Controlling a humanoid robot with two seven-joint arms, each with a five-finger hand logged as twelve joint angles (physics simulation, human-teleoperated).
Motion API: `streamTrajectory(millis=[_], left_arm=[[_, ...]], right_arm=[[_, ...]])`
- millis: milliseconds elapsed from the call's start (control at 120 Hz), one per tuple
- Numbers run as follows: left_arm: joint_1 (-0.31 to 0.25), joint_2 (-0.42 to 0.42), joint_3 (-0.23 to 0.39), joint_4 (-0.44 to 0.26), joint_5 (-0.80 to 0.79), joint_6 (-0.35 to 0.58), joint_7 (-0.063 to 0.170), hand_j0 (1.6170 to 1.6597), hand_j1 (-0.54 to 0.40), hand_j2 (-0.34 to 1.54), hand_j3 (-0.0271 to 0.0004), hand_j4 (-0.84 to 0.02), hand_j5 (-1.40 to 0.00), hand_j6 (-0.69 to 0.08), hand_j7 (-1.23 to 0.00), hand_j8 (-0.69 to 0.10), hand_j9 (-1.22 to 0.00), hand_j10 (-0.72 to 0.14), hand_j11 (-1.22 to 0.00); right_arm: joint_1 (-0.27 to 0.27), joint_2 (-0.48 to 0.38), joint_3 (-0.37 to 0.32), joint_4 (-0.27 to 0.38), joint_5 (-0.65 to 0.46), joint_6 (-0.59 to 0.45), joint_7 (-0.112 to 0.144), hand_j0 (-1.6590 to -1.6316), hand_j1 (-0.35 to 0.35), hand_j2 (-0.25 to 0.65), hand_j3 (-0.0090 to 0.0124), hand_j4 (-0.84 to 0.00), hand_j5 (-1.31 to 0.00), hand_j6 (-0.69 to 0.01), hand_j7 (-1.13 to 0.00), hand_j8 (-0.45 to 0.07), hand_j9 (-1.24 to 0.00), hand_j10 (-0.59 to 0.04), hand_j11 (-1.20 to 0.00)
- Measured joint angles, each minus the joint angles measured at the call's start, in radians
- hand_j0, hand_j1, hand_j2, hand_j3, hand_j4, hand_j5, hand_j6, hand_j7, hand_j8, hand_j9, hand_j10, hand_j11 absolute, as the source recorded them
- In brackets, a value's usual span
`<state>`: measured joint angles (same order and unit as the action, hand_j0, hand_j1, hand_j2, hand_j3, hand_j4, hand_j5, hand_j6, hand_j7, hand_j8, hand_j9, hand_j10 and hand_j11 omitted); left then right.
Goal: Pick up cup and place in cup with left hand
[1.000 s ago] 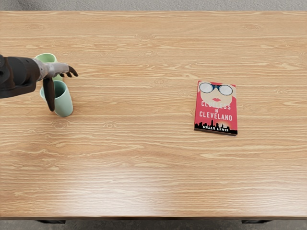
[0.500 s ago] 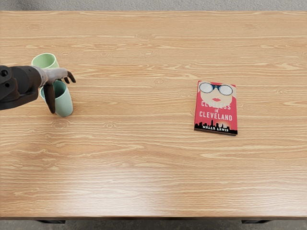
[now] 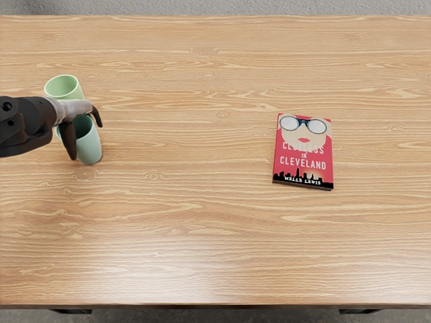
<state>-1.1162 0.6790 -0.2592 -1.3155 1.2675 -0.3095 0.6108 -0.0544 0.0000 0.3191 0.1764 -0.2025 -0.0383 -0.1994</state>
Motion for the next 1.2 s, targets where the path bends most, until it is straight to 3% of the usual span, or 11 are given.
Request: streamTrajectory(millis=[325,575,667,742,967,1200], left_arm=[[-0.035,0.006,0.000,-0.008,-0.011,-0.013,0.000,1.6552,-0.079,0.11,0.0000,-0.408,-0.54,-0.345,-0.54,-0.320,-0.55,-0.397,-0.55],[-0.090,0.019,-0.003,-0.019,-0.013,-0.099,0.000,1.6551,-0.073,0.11,0.0000,-0.403,-0.54,-0.342,-0.54,-0.320,-0.55,-0.394,-0.55],[-0.122,0.023,-0.008,-0.019,-0.026,-0.129,0.000,1.6550,-0.065,0.10,0.0000,-0.404,-0.54,-0.349,-0.54,-0.329,-0.55,-0.395,-0.55],[-0.184,0.042,-0.011,-0.019,-0.048,-0.155,0.000,1.6548,-0.038,0.07,0.0000,-0.402,-0.54,-0.358,-0.54,-0.345,-0.55,-0.395,-0.55],[-0.290,0.057,-0.013,0.014,-0.104,-0.218,0.000,1.6555,-0.048,0.07,0.0000,-0.405,-0.54,-0.358,-0.54,-0.316,-0.55,-0.399,-0.55],[-0.334,0.042,-0.006,0.098,-0.109,-0.246,0.000,1.6558,-0.057,0.08,0.0000,-0.408,-0.54,-0.369,-0.54,-0.332,-0.54,-0.401,-0.55]], right_arm=[[-0.001,0.000,0.000,0.000,0.000,0.000,0.000,-1.6581,-0.310,-0.007,0.0000,-0.033,-0.04,-0.033,-0.04,-0.033,-0.04,-0.033,-0.04],[-0.001,0.000,0.000,0.000,0.000,0.000,0.000,-1.6581,-0.310,-0.006,0.0000,-0.032,-0.04,-0.032,-0.04,-0.032,-0.04,-0.032,-0.04],[0.000,0.000,0.000,0.000,0.000,0.000,0.000,-1.6581,-0.310,-0.007,0.0000,-0.032,-0.04,-0.032,-0.04,-0.032,-0.04,-0.032,-0.04],[0.000,0.000,0.000,0.000,0.000,0.000,0.000,-1.6581,-0.310,-0.007,0.0000,-0.032,-0.04,-0.032,-0.04,-0.032,-0.04,-0.032,-0.04],[0.001,0.000,0.000,0.000,0.000,0.000,0.000,-1.6581,-0.310,-0.007,0.0000,-0.033,-0.04,-0.033,-0.04,-0.032,-0.04,-0.032,-0.04],[0.001,0.000,0.000,0.000,0.000,0.000,0.000,-1.6581,-0.310,-0.007,0.0000,-0.032,-0.04,-0.033,-0.04,-0.032,-0.04,-0.032,-0.04]])
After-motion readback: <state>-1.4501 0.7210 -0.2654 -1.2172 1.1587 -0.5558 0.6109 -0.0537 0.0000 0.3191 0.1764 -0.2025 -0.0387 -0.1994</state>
